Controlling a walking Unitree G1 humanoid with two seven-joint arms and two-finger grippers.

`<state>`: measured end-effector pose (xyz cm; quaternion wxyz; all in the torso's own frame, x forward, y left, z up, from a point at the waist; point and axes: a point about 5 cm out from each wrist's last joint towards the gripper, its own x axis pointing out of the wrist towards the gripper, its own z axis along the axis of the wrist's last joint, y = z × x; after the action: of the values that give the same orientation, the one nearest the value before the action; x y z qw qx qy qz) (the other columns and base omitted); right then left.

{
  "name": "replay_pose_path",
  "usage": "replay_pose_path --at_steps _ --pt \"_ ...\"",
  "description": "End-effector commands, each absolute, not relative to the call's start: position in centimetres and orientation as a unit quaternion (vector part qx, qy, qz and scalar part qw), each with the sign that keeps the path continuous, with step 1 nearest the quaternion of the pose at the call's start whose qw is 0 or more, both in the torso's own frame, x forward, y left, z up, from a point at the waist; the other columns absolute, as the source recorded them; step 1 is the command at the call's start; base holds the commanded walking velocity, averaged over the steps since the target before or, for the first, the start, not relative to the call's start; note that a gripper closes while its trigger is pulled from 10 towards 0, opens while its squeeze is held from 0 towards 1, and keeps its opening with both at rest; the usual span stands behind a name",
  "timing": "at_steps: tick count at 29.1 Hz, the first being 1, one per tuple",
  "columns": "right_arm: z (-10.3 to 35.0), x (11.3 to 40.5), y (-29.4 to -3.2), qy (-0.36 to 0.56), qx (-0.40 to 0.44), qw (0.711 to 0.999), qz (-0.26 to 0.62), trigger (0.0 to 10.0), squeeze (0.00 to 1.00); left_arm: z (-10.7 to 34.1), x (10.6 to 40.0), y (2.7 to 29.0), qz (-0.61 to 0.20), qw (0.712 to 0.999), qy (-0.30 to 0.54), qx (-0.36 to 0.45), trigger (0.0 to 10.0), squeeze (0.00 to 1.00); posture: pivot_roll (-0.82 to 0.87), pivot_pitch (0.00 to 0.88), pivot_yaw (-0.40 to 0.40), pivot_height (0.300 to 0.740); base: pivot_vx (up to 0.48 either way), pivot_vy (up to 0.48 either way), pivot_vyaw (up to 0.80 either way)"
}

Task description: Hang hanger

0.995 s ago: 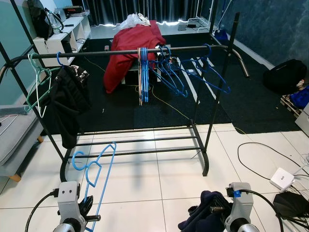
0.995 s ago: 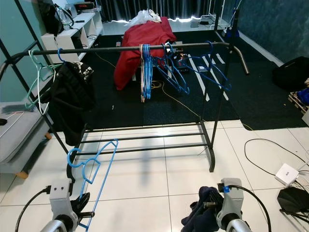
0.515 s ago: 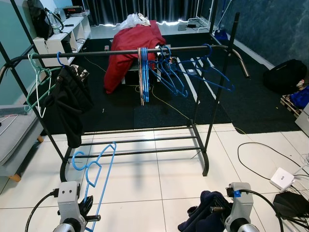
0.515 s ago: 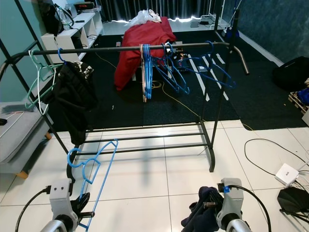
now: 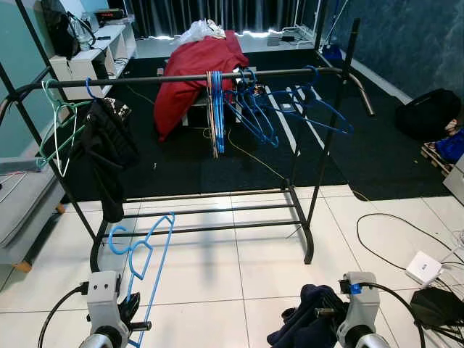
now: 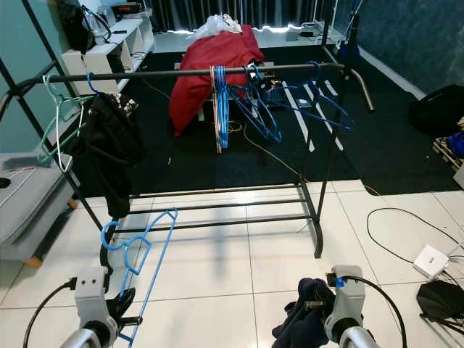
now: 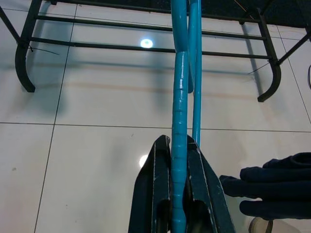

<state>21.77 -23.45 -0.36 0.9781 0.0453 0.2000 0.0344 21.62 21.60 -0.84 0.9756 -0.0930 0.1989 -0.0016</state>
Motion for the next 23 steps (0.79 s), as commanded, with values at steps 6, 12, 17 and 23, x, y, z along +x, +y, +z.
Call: replay_pose_path --at_steps 6,12,17,23 --pt "-0.27 21.84 -23.42 0.197 0.051 0.979 0.032 10.0 0.0 -1.06 21.4 21.76 0.002 0.974 0.205 -0.097 10.0 0.0 -0.01 0.068 0.029 0.735 0.0 0.0 0.0" --pt "-0.31 21.78 -23.43 0.197 0.051 0.979 0.032 10.0 0.0 -1.1 21.34 21.74 0.001 0.974 0.205 -0.097 10.0 0.0 -0.01 0.064 0.029 0.735 0.0 0.0 0.0" --pt "-0.33 21.74 -23.44 0.197 0.051 0.979 0.032 10.0 0.0 -1.13 21.31 21.72 0.001 0.974 0.206 -0.097 10.0 0.0 -0.01 0.059 0.029 0.735 0.0 0.0 0.0" --pt "-0.36 21.7 -23.43 0.197 0.051 0.978 0.032 10.0 0.0 -1.16 21.27 21.73 0.0 0.974 0.207 -0.097 10.0 0.0 -0.01 0.052 0.032 0.735 0.0 0.0 0.0"
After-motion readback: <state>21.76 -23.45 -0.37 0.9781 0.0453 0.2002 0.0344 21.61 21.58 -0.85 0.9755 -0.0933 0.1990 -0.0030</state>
